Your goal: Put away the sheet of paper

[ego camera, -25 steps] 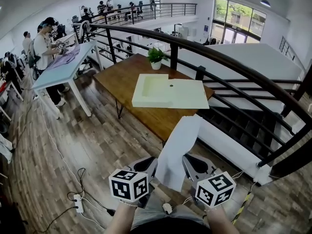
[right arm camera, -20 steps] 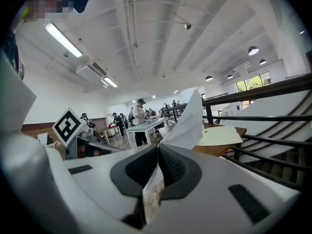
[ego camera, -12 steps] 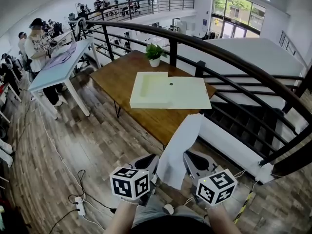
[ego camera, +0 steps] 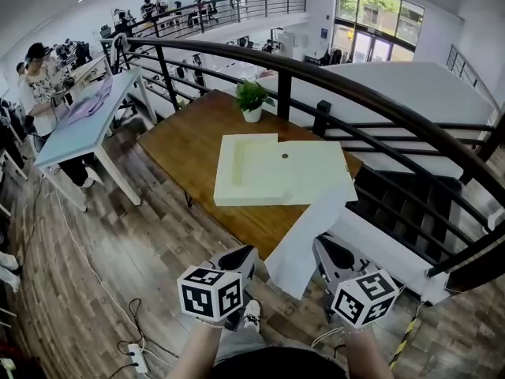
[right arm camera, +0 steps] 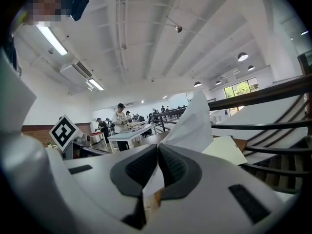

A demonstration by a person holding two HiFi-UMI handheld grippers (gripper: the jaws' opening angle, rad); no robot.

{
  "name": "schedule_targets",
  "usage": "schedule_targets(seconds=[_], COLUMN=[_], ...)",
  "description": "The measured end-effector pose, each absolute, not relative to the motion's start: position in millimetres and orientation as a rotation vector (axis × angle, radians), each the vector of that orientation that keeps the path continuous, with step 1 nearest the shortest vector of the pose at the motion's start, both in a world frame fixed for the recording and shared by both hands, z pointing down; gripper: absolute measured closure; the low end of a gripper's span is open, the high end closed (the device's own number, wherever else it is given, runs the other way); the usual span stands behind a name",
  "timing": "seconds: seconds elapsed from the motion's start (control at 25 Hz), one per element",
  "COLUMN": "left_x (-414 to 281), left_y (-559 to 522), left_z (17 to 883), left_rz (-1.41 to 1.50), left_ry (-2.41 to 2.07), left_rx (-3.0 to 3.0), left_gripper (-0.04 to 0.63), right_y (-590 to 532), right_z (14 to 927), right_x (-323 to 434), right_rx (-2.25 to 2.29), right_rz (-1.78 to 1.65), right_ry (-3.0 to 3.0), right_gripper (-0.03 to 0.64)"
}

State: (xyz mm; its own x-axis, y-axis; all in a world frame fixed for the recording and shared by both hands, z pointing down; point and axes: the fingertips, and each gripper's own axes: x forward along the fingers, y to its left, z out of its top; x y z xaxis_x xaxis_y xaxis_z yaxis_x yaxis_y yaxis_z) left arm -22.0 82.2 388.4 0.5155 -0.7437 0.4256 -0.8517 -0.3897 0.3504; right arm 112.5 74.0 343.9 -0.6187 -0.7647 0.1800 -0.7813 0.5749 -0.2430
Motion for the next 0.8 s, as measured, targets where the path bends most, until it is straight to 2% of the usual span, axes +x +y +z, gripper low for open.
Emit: schedule_targets(seconds=[0.4, 0.8], left_x=[-48, -49], left_y=[-12, -54], left_z=[380, 387], left_rz=[0.328, 0.342], left_ry=[-1.169, -1.027], left_rx=[2.334, 2.370], left_gripper=[0.561, 0.561], right_y=[-20, -50], right_z=[326, 329], right_x=[104, 92], right_rx=[1.560, 1.646], right_rz=[0.439, 0.448], right_ry=[-2.670, -2.585], right_gripper=[0.586, 0.586])
